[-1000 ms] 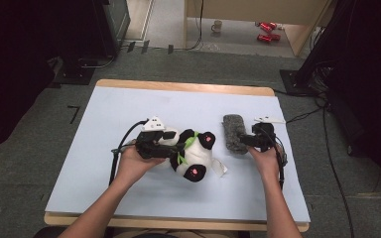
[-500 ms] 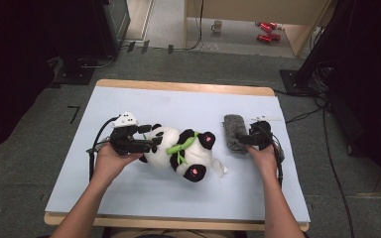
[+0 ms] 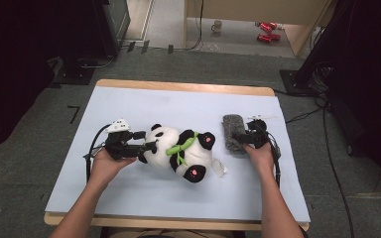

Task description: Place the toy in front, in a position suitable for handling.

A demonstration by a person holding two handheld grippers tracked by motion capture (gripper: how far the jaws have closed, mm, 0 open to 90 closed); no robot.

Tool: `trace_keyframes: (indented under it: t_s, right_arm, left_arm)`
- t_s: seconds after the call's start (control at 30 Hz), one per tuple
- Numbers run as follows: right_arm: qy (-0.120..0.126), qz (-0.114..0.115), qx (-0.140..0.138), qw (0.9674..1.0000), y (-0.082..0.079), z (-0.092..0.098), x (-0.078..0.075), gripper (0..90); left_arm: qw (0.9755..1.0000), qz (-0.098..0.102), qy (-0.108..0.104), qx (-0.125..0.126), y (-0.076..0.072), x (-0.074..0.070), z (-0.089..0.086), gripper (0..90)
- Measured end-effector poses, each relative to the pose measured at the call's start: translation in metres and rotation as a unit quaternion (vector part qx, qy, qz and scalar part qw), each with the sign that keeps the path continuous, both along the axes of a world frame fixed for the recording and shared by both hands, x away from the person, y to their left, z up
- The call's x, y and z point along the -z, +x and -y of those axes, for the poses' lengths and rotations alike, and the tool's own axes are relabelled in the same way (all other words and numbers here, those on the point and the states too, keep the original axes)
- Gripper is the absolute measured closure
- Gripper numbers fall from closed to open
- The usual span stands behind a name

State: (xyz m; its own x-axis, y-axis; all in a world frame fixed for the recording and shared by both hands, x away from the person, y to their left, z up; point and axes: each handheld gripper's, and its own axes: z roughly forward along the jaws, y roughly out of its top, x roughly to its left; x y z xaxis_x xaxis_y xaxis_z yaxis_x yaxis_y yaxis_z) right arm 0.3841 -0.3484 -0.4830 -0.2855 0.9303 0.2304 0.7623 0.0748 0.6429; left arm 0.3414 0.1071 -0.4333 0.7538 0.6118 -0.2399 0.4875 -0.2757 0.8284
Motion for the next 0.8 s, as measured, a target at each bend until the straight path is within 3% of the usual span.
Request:
trace_keyframes:
  t_s: [0.1, 0.2, 0.33, 0.43, 0.5, 0.53, 0.57, 0.6, 0.7, 0.8]
  right_arm:
    - [0.000, -0.002, -0.002, 1.0000, 0.000, -0.001, 0.000, 59.1]
    - [-0.001, -0.007, -0.004, 1.0000, 0.000, -0.003, -0.001, 65.9]
    - [-0.005, -0.010, -0.006, 0.9999, -0.001, -0.006, -0.003, 72.6]
    - [-0.003, -0.015, -0.004, 0.9999, -0.001, -0.006, -0.004, 75.5]
    - [0.011, -0.029, 0.003, 0.9995, 0.000, -0.005, -0.007, 77.0]
    - [0.011, -0.029, 0.003, 0.9995, 0.000, -0.005, -0.007, 77.0]
    - [0.016, -0.046, 0.008, 0.9988, 0.002, -0.004, -0.009, 77.2]
    - [0.022, -0.053, 0.006, 0.9983, 0.003, -0.003, -0.013, 77.3]
    - [0.030, -0.041, 0.002, 0.9987, 0.002, -0.003, -0.020, 77.4]
    - [0.023, -0.024, -0.008, 0.9994, -0.002, -0.009, -0.032, 77.3]
  left_arm:
    - [1.0000, -0.004, -0.002, 0.003, 0.000, 0.003, -0.004, 35.2]
    - [0.9998, 0.000, 0.016, 0.009, -0.001, 0.005, -0.004, 33.9]
    - [0.9999, -0.003, 0.001, 0.012, -0.001, 0.010, -0.006, 33.6]
    - [0.9996, -0.017, -0.018, 0.017, 0.000, 0.014, -0.009, 36.6]
    - [0.9985, -0.037, -0.032, 0.026, 0.000, 0.016, -0.010, 45.1]
    - [0.9985, -0.037, -0.032, 0.026, 0.000, 0.016, -0.010, 45.2]
    - [0.9985, -0.036, -0.033, 0.026, 0.000, 0.016, -0.010, 45.2]
    - [0.9986, -0.035, -0.030, 0.026, -0.001, 0.016, -0.009, 45.6]
    - [0.9989, -0.030, -0.023, 0.027, -0.002, 0.014, -0.010, 44.0]
    - [0.9990, -0.026, 0.004, 0.037, -0.006, 0.014, -0.011, 35.6]
